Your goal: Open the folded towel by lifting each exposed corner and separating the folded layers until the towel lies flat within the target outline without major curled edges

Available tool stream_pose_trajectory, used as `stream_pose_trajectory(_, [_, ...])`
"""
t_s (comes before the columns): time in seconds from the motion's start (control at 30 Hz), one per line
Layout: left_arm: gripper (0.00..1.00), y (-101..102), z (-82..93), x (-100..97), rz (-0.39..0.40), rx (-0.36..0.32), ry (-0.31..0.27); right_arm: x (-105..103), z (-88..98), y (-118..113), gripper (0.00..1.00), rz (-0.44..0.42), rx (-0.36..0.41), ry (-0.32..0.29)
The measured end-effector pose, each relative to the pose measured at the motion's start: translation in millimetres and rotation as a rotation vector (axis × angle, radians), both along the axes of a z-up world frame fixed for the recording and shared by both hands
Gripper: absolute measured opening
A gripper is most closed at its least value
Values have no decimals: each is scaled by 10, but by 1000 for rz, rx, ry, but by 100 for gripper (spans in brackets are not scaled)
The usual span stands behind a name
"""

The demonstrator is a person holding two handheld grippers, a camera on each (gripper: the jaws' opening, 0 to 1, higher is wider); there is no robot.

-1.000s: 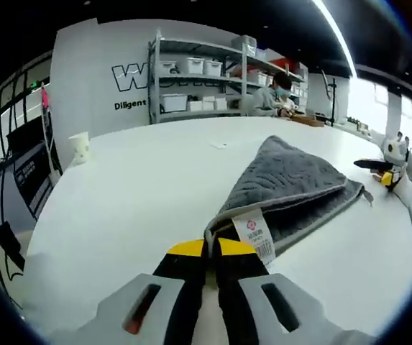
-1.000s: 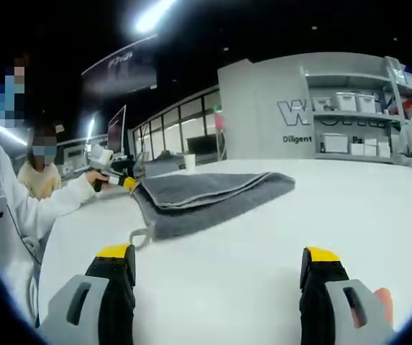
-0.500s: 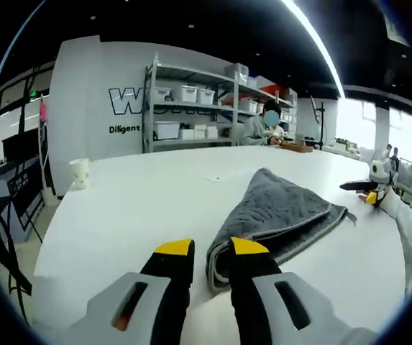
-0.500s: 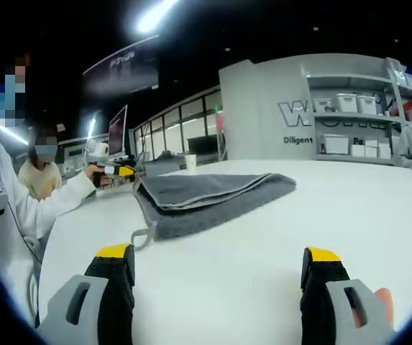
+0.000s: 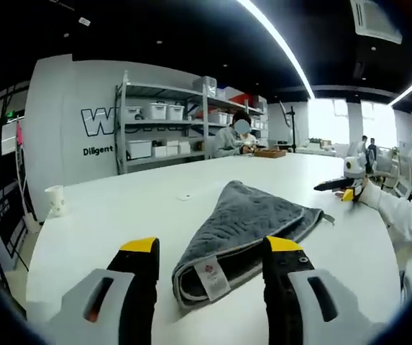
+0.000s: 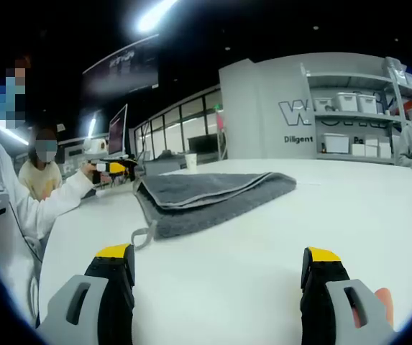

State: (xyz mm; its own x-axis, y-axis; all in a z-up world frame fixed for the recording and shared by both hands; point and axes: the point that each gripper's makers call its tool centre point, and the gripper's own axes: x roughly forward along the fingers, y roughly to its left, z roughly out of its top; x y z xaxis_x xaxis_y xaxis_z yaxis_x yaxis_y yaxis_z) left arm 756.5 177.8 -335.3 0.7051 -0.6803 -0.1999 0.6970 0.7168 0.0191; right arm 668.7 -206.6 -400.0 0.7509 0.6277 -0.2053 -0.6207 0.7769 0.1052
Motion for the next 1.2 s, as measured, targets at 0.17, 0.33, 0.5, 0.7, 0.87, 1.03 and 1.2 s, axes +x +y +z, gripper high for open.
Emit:
stream_pose_trajectory(0.17, [76, -34, -25, 13, -2, -5, 6, 3, 0, -2, 96, 2, -1, 0])
stream_pose_trajectory(0.33, [82, -76, -47, -12, -12, -7, 9, 2, -3, -4, 96, 4, -1, 1])
stream_pose_trajectory(0.5, [92, -93, -44, -15, -15, -11, 9, -7, -1, 4, 97, 6, -4, -2])
stream_pose_trajectory(0.7, [99, -115, -26, -26, -21, -14, 3, -6, -6, -2, 97, 5, -4, -1])
stream_pose_trajectory(0.87, [100, -173, -16, -55, -27, 2, -17, -12, -14, 5, 96, 6, -4, 2])
stream_pose_trajectory(1.03, [100, -203, -98, -19, 0, 108, -65, -10, -21, -2, 96, 5, -6, 6])
stream_pose_trajectory(1.2, [100, -233, -206, 26, 32, 222, -100, -17, -23, 8, 96, 4, -6, 7])
